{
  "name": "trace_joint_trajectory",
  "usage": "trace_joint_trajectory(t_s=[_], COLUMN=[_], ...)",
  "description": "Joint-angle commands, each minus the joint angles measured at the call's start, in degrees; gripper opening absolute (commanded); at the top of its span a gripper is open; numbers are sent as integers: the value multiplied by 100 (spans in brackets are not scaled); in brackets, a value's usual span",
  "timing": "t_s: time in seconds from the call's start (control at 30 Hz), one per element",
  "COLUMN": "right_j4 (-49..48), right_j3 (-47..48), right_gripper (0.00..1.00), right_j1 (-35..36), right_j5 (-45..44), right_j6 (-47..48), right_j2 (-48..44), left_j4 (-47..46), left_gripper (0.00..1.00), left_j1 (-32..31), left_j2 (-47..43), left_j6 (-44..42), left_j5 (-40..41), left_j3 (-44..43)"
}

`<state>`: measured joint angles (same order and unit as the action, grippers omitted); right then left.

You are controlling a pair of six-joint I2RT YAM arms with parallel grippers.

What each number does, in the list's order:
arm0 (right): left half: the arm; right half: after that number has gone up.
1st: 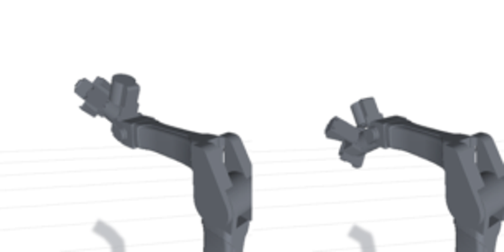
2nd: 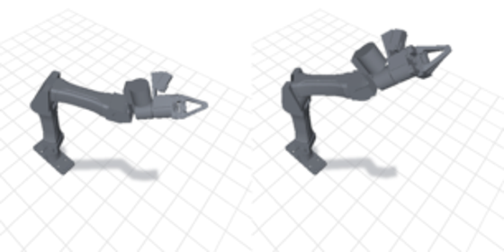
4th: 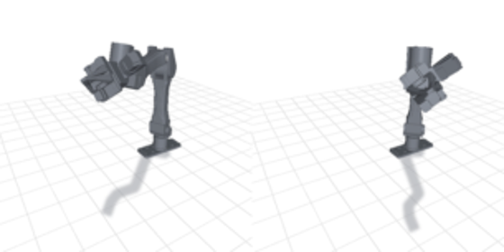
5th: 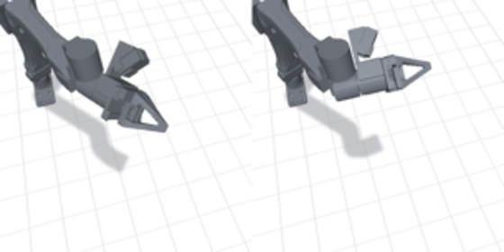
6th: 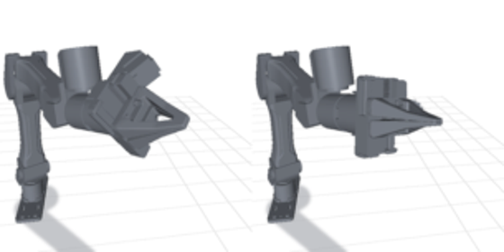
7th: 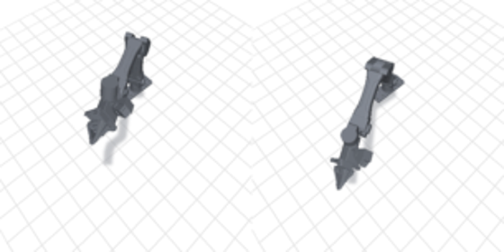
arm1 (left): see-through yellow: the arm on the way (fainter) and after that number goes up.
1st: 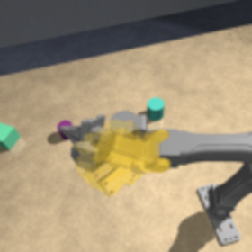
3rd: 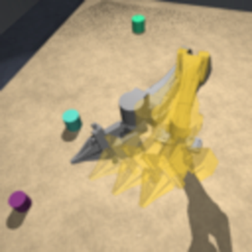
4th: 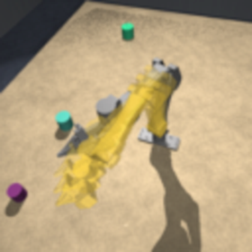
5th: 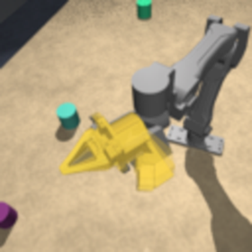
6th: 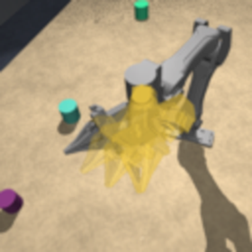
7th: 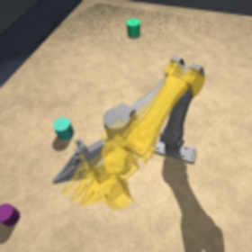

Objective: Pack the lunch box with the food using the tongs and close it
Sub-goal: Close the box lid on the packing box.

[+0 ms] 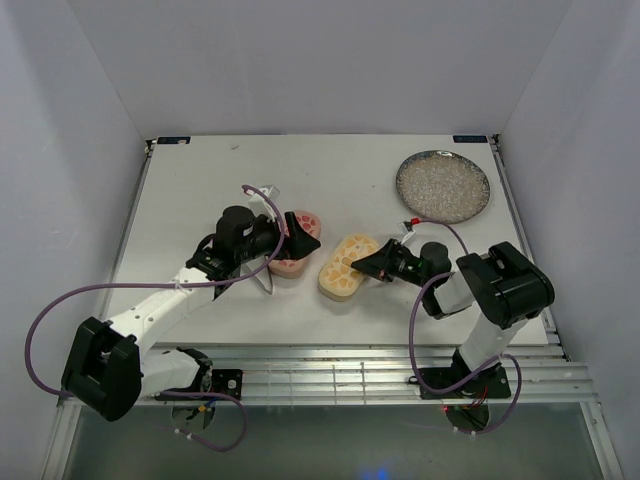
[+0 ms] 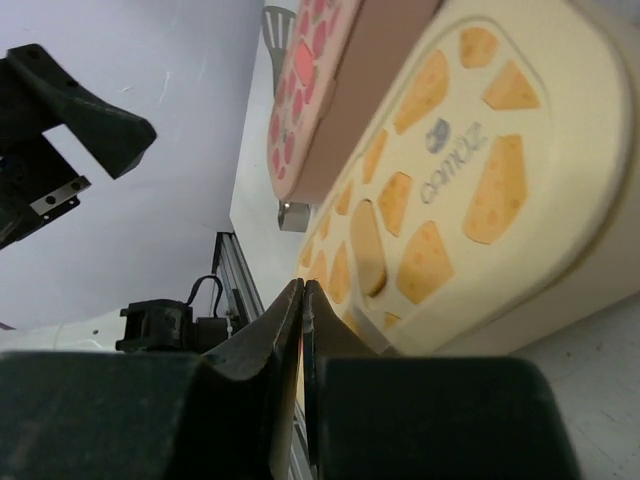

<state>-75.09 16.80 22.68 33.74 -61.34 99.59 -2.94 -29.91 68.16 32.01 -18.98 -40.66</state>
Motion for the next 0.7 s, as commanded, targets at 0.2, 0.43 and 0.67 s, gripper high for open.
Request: trace_joint_trajectory(t_s=[0.2, 0.43, 0.67], right_j4=[4091, 6213, 7883], right_j3=[438, 429, 1150], right_gripper=[8, 10, 8], right_j1=[79, 448, 800], right_j5=[-1559, -2599, -3811], right_j6=[1844, 2275, 2793], right_j2=[-2337, -3578, -3596], left_j4=[162, 100, 514], left_gripper=[98, 90, 89], left_j1=[-50, -129, -366], left_j2=[65, 1241, 2042], left_j6=[-265, -414, -573], left_j5=[438, 71, 184], left_j3=[-275, -766, -1663])
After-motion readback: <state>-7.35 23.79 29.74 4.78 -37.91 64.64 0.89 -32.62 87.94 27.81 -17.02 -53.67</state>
